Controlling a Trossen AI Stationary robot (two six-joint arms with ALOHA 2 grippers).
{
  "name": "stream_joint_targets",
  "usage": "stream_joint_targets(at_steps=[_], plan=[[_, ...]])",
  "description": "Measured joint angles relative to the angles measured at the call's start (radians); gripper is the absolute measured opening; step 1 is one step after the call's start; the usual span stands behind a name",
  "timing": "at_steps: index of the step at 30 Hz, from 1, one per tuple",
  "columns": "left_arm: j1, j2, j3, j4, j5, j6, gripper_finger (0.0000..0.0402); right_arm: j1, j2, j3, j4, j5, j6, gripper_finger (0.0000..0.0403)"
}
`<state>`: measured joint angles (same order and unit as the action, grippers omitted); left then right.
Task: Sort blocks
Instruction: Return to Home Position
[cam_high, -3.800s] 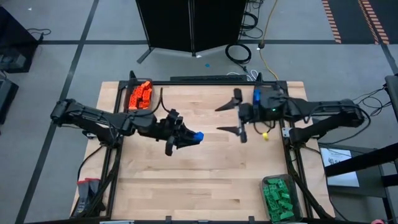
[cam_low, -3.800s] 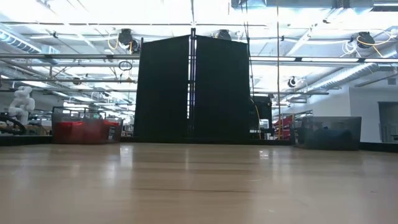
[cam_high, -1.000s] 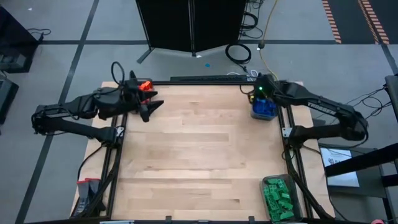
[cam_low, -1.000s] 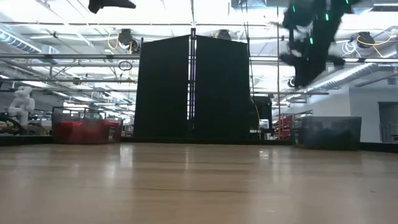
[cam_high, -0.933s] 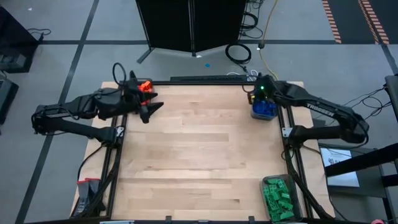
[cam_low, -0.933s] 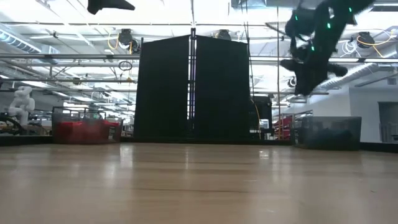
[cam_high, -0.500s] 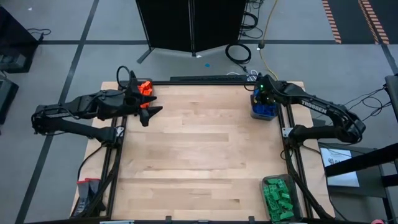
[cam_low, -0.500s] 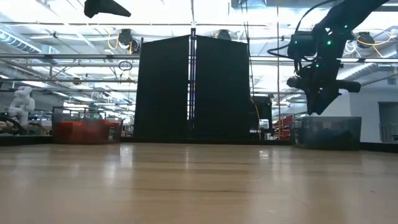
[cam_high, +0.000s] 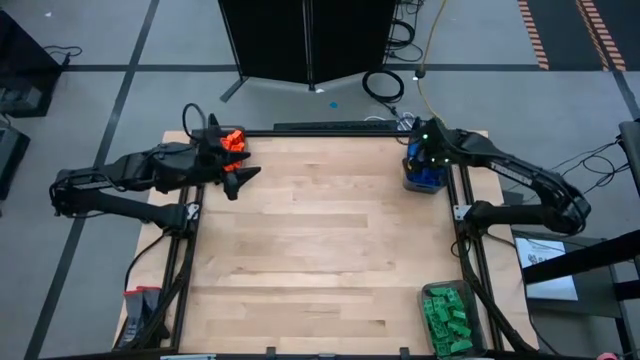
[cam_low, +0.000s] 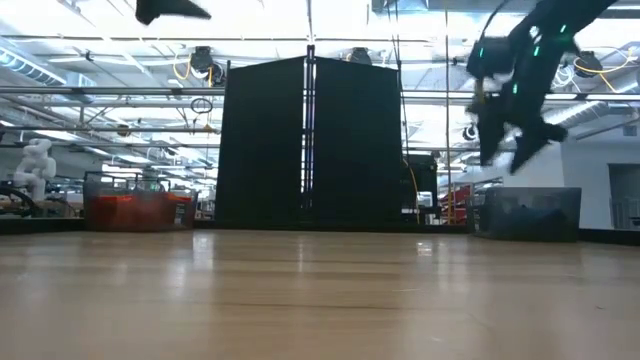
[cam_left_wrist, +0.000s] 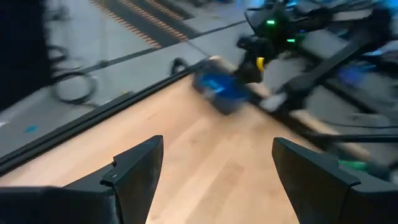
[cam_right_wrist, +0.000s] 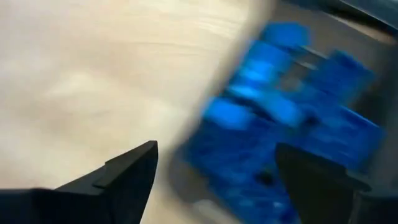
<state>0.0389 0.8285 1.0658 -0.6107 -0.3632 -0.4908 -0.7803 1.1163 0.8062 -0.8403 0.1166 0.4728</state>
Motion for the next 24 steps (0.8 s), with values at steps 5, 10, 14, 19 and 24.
stream_joint_targets(at_steps=[5, 10, 14, 19, 24], plan=[[-0.028, -0.105, -0.001, 0.160, 0.261, 0.116, 0.0303, 0.051, -0.174, 0.108, -0.013, -0.352, -0.188, 0.0323], [-0.051, -0.303, 0.000, 0.268, 0.479, 0.184, 0.0303, 0.137, -0.491, 0.244, -0.002, -0.561, -0.228, 0.0324], [-0.055, -0.482, -0.002, 0.269, 0.520, 0.183, 0.0303, 0.179, -0.787, 0.304, 0.021, -0.569, -0.169, 0.0324], [-0.054, -0.627, -0.039, 0.237, 0.543, 0.243, 0.0303, 0.177, -1.110, 0.295, 0.001, -0.564, -0.125, 0.0324], [-0.045, -0.708, -0.096, 0.135, 0.569, 0.269, 0.0303, 0.100, -1.064, 0.396, -0.171, -0.697, -0.237, 0.0324]])
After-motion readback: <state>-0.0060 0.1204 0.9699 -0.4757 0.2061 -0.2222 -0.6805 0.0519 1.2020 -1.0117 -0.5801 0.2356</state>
